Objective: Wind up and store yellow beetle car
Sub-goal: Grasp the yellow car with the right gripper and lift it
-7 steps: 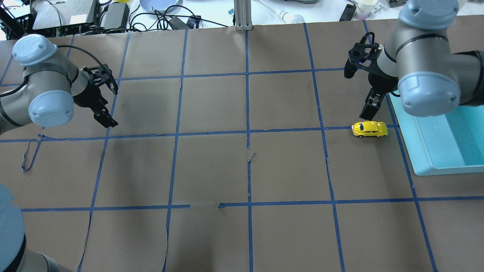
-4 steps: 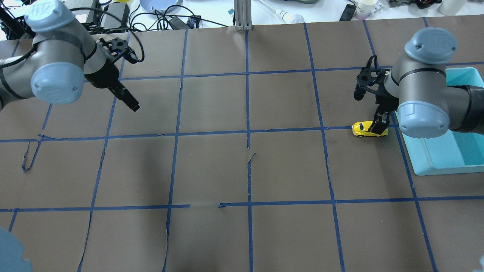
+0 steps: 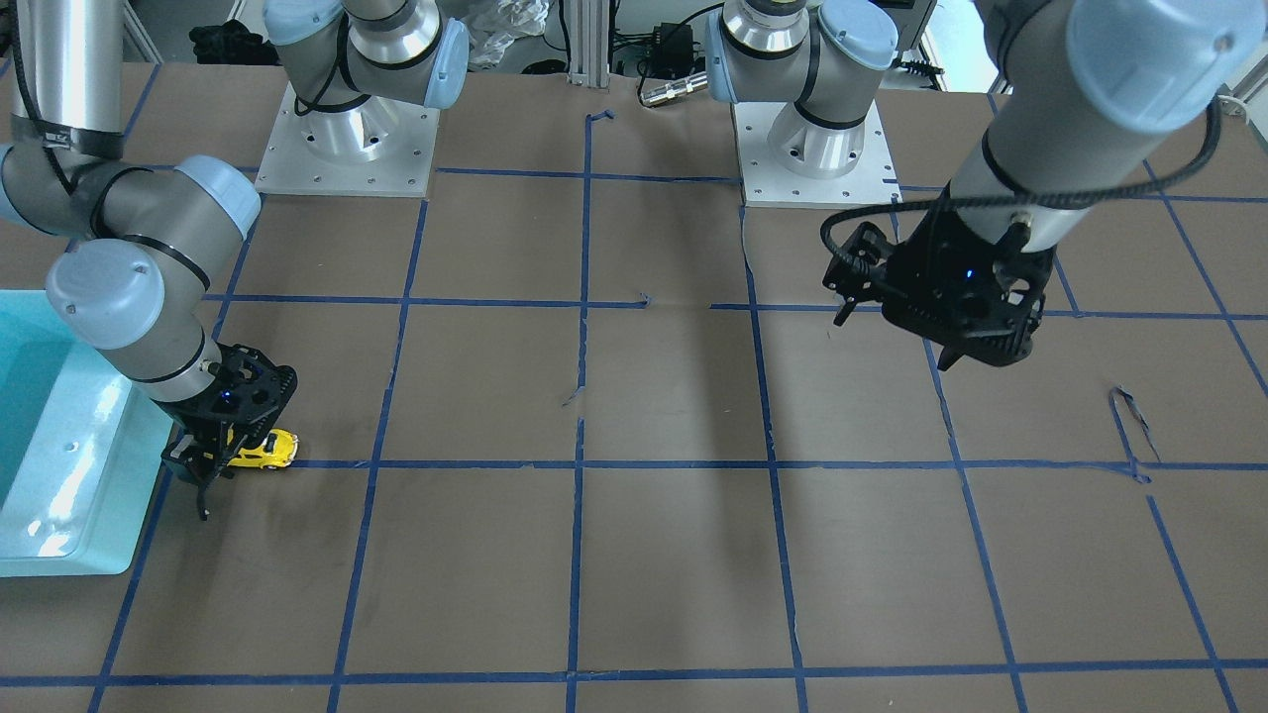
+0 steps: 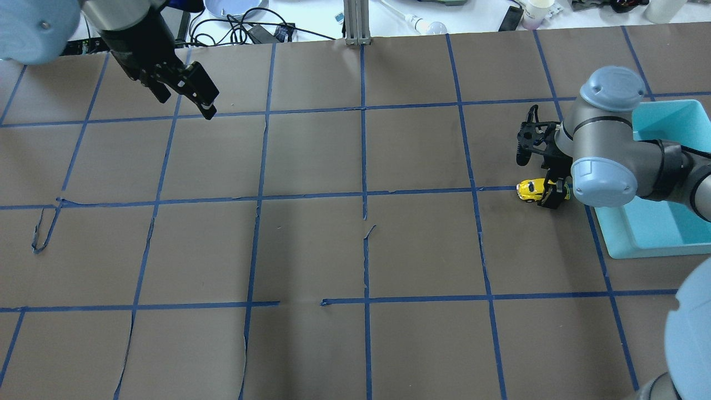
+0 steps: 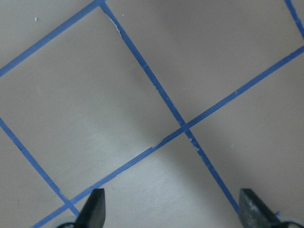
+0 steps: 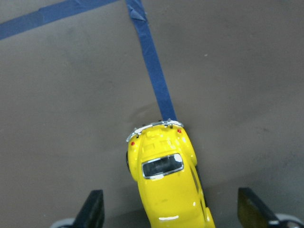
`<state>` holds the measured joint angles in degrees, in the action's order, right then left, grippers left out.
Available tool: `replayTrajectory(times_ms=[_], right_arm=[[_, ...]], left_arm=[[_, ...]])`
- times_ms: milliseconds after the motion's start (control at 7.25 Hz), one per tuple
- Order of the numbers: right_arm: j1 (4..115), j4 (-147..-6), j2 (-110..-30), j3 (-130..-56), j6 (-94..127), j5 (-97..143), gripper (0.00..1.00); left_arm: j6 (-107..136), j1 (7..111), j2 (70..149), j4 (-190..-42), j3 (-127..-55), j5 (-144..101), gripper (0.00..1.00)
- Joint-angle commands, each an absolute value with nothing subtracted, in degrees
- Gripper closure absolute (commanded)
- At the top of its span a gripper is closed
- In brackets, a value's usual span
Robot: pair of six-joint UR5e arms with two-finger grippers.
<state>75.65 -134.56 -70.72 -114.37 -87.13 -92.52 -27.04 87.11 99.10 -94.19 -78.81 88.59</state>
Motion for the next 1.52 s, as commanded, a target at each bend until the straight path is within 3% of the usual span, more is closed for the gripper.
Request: replayTrajectory(times_ms=[0, 138, 276, 414, 828, 1379], right_arm=[[75.6, -134.6, -68.8, -114.0, -87.5, -91.3, 0.10], [75.5, -134.6, -68.4, -113.7, -87.5, -91.3, 0.39], [75.5, -134.5, -68.3, -112.9, -87.5, -92.1, 0.74], [75.5, -134.4, -68.4, -112.6, -87.4, -92.4, 1.00], [76.2, -129.8, -70.5, -110.2, -86.8, -91.5, 1.00], [78.0, -99.7, -77.9, -91.7, -86.9, -92.4, 1.00]], left_arm=[[-15.5, 87.2, 95.0, -95.9, -78.8, 88.6, 0.00], [-14.9, 87.0, 93.4, -96.1, -79.3, 88.8, 0.00], [-14.9, 87.1, 92.8, -94.7, -80.4, 88.7, 0.00], [-14.9, 87.0, 92.6, -87.8, -81.7, 88.5, 0.00], [-14.1, 87.0, 91.9, -83.8, -83.1, 88.7, 0.00], [-14.2, 86.9, 91.2, -83.8, -83.4, 88.9, 0.00]])
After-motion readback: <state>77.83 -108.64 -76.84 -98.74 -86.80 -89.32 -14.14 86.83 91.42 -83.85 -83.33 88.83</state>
